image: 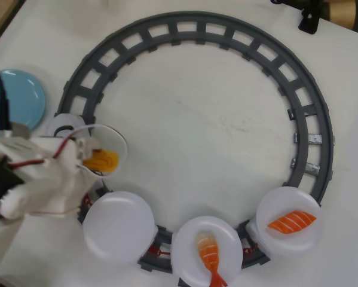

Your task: Pick up the sushi from the Shinkansen and put it on the blue dish

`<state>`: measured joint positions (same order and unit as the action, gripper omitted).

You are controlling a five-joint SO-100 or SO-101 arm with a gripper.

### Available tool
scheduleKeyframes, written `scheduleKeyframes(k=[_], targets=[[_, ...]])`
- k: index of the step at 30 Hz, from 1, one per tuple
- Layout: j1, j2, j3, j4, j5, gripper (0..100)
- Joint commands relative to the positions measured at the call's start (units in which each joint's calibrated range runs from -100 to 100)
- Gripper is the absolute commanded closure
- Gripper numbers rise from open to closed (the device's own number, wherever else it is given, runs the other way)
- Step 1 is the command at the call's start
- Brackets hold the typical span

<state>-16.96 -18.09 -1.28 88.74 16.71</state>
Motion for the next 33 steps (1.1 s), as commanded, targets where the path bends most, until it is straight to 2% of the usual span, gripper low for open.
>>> scheduleKeyframes(k=[1,11,16,22,28,33], targets=[[-7.3,-0.9,-8.1,2.8,-2.1,97],[-26.4,-0.9,-19.8,4.5,-8.5,97],[-34.1,-2.8,-20.0,4.3,-10.2,97],[-43.7,-6.3,-14.0,1.7,-11.4,97],[-45.0,-10.8,-4.5,-4.5,-12.1,97],[-44.8,-16.2,10.1,-12.8,-12.1,97]])
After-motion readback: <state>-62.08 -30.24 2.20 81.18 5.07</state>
